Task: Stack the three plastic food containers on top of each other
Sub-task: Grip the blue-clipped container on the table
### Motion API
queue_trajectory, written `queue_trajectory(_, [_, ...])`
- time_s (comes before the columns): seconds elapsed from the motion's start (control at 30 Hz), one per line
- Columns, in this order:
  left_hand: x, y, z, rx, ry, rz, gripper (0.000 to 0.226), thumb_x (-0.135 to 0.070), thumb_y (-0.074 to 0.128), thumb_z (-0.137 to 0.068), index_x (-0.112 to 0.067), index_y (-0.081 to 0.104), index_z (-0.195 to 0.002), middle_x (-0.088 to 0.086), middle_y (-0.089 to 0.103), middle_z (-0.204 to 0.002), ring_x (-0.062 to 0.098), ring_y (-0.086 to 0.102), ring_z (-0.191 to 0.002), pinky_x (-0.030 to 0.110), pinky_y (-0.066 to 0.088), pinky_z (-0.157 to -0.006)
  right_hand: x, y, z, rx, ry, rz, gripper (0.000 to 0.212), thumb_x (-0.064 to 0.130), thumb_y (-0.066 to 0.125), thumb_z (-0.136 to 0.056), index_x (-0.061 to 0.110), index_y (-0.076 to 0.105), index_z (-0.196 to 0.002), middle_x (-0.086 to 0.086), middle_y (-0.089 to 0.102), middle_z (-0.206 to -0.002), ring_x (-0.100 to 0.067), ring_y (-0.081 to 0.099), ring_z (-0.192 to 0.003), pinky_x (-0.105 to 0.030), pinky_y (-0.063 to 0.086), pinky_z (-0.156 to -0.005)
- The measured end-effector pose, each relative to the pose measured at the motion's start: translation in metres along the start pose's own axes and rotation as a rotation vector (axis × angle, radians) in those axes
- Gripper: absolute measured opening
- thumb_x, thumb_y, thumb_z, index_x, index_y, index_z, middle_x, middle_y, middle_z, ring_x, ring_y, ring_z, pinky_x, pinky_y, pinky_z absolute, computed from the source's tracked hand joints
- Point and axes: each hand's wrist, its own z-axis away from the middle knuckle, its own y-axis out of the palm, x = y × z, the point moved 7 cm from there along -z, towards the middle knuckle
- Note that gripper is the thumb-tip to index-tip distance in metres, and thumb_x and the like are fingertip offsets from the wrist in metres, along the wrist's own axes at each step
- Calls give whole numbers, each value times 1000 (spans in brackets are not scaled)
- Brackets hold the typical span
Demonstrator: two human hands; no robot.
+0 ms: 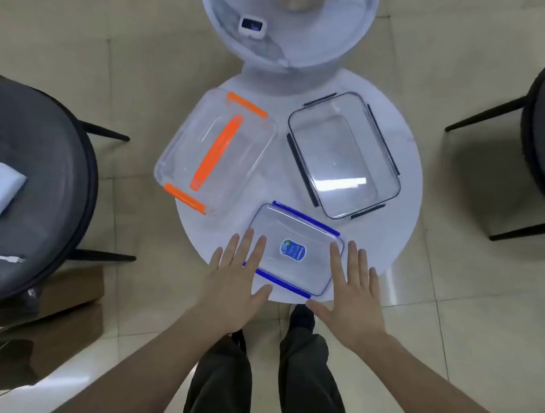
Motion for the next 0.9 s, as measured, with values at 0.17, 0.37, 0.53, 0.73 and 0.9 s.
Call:
queue_trajectory(0.17, [12, 20, -29, -10, 11, 7, 89, -56, 45, -98, -26, -13, -158, 3, -13, -170, 27, -6, -156, 43, 7, -125, -15, 21, -25, 37, 45, -86, 124, 63, 71, -81, 25, -19, -158, -8, -13, -171, -31, -5, -158, -45, 9, -124])
queue_trajectory(0.37, [11, 20, -62, -54, 34, 73, 110, -52, 68, -88, -25, -12, -159, 5, -13, -170, 34, 5, -155, 47, 23, -123, -20, 35, -45, 73, 107, -305, 133, 50, 85, -73, 25, -12, -160, -6, -5, -171, -27, 35, -148, -45, 48, -109])
queue_trajectory(0.53, [11, 18, -83, -12, -35, 83, 129, -37, 87, -74, -31, -9, -159, 3, -22, -168, 31, 45, -127, 43, 54, -94, -20, 44, -56, 122, 155, -406, 141, 34, 91, -70, 32, -20, -157, -7, 29, -151, -24, 52, -128, -45, 59, -90])
queue_trajectory(0.73, [9, 19, -92, 51, -168, 86, 137, -27, 92, -69, -38, -12, -157, 7, -17, -169, 34, 59, -111, 44, 56, -89, -18, 52, -59, 160, 268, -514, 143, 28, 90, -73, 43, -28, -151, -9, 45, -133, -27, 61, -114, -45, 59, -87])
queue_trajectory(0.9, [7, 19, -91, 67, -228, 83, 135, -23, 91, -70, -42, -11, -156, 11, 5, -164, 32, 59, -107, 43, 57, -87, -17, 52, -60, 179, 291, -501, 141, 31, 90, -73, 44, -29, -149, -8, 45, -133, -27, 63, -111, -46, 60, -85])
